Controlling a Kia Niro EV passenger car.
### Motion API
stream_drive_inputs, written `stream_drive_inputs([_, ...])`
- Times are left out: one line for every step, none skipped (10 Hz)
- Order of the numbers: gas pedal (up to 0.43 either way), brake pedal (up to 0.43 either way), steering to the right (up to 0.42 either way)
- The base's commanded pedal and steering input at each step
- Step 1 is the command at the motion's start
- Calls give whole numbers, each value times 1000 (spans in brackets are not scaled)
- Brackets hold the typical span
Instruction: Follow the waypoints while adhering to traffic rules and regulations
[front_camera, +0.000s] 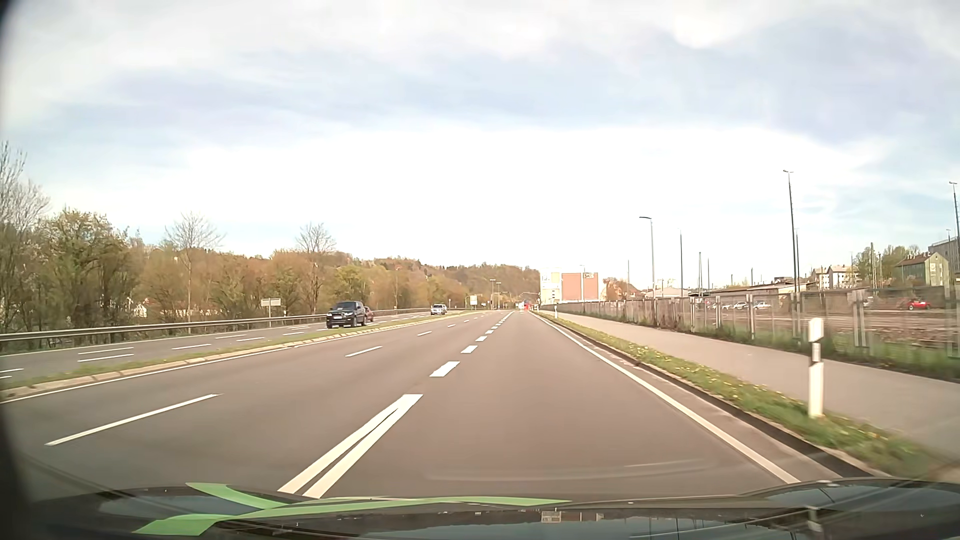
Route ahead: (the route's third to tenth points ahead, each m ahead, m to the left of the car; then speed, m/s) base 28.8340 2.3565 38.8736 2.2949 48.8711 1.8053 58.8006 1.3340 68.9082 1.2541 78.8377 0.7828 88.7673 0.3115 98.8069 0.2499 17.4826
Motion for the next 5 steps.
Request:
stream_drive_inputs([130,0,-11])
stream_drive_inputs([130,0,-11])
stream_drive_inputs([138,0,-11])
stream_drive_inputs([138,0,-11])
stream_drive_inputs([150,0,-11])
